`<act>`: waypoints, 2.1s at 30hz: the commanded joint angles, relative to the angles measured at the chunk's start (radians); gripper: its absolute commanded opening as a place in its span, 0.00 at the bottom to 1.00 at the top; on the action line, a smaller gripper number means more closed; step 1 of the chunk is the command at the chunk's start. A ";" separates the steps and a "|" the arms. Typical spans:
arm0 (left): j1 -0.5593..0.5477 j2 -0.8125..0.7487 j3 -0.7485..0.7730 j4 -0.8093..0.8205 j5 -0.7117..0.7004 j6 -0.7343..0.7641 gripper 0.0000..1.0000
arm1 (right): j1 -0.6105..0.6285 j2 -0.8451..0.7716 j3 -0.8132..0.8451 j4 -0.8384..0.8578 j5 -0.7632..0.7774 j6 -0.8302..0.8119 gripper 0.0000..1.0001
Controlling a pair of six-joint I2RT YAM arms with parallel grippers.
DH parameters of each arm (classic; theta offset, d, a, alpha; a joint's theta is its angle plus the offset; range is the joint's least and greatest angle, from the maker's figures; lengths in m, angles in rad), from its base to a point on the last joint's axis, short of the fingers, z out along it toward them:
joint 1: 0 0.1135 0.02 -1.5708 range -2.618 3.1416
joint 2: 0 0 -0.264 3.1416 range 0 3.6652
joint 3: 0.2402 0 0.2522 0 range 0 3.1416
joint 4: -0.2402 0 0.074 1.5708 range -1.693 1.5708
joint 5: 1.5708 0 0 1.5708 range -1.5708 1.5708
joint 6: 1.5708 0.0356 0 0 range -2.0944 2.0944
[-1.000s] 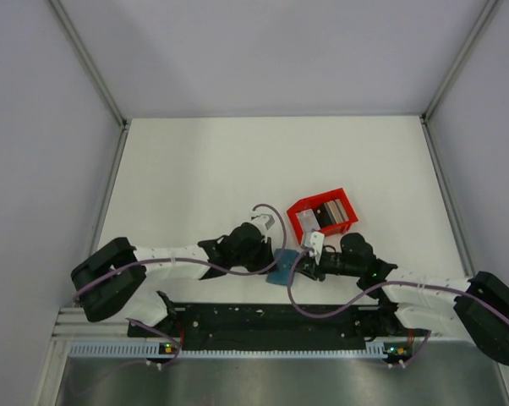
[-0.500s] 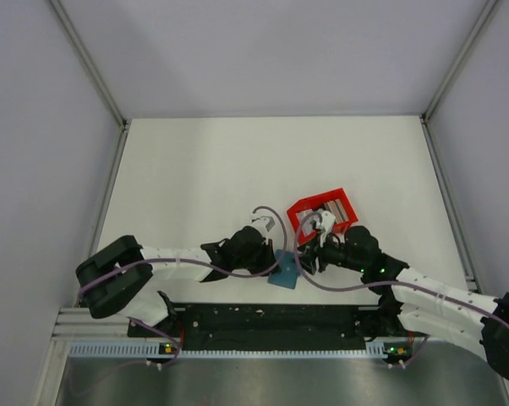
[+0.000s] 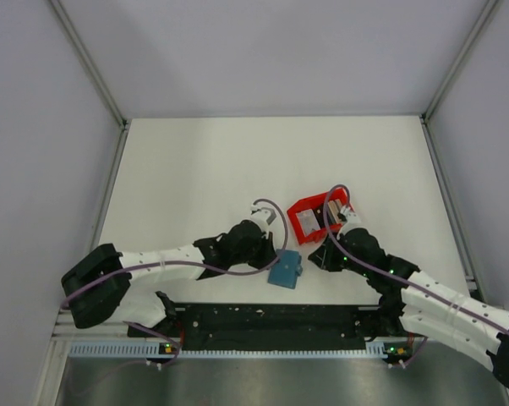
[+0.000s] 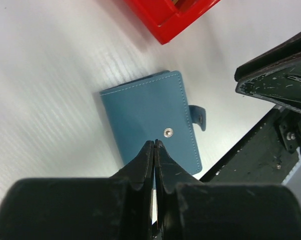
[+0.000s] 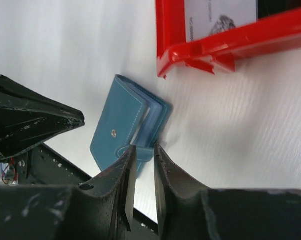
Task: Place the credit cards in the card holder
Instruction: Close the card holder at the center of the board.
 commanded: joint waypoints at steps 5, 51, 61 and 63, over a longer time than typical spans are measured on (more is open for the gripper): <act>-0.002 0.031 -0.047 0.024 -0.042 0.045 0.03 | -0.008 0.045 -0.045 -0.017 -0.047 0.204 0.13; -0.024 0.066 -0.113 0.231 0.089 0.048 0.04 | -0.007 0.186 -0.018 0.143 -0.110 0.213 0.12; -0.039 0.147 -0.097 0.245 0.073 0.027 0.02 | -0.007 0.168 -0.020 0.104 -0.089 0.208 0.13; -0.042 0.156 -0.099 0.244 0.064 0.019 0.02 | -0.008 0.174 -0.018 0.103 -0.086 0.208 0.13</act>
